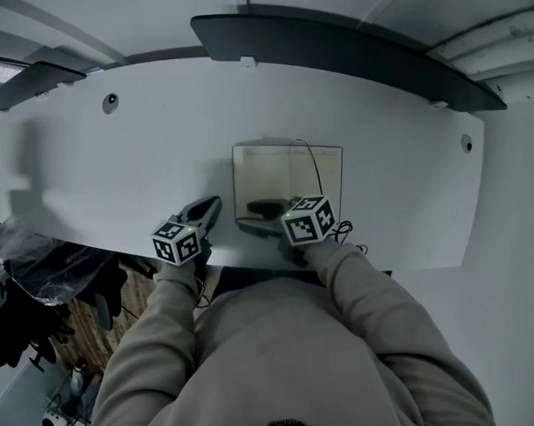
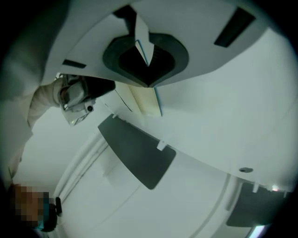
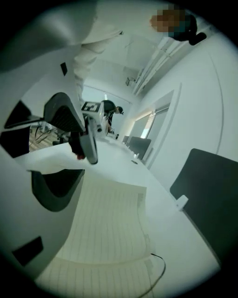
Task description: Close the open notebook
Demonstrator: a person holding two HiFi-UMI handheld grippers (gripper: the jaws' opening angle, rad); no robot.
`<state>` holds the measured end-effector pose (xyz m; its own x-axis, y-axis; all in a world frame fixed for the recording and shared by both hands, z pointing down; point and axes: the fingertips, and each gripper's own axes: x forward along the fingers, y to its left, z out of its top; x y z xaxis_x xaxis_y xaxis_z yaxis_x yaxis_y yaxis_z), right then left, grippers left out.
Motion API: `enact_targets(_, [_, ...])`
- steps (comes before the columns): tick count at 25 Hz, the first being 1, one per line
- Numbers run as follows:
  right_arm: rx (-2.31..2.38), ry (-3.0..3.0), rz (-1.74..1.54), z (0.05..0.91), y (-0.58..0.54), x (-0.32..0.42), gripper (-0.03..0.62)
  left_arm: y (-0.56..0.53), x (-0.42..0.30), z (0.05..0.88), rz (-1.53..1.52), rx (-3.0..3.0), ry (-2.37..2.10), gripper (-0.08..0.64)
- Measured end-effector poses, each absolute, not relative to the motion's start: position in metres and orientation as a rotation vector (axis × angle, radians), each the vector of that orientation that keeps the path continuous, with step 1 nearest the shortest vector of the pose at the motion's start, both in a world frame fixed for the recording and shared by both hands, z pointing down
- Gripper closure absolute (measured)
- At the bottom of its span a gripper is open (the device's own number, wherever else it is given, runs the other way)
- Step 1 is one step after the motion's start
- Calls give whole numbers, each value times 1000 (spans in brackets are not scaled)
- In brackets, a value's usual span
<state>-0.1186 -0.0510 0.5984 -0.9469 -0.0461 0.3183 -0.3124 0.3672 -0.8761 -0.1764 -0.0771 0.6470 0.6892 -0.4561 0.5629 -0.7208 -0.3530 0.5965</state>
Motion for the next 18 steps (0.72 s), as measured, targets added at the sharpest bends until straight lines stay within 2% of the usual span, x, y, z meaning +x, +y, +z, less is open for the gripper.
enact_targets(7, [353,-2204,1502,670,-39,-136,334,-73,-223,609,256,2029,-1011,565])
enact_targets(14, [360,-2194,1513,668,-37,-141,336,-69,-196,591,171,2066,-969,565])
enact_targets(18, [393,-2263,1537,638,-45,-134,334,-78,-173,573,165,2138,-914,565])
